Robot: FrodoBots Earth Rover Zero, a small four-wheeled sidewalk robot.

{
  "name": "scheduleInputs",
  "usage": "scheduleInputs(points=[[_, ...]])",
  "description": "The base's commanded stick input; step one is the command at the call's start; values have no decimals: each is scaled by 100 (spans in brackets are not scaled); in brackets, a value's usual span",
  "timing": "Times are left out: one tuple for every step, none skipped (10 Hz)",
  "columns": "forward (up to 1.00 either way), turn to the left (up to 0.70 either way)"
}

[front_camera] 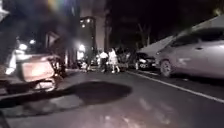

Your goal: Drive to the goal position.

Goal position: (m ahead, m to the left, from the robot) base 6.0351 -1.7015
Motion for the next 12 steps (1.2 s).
scheduleInputs(points=[[70,11],[70,14],[70,14],[70,14],[70,14],[70,14],[70,13],[70,13],[70,0],[70,0],[70,0],[70,0]])
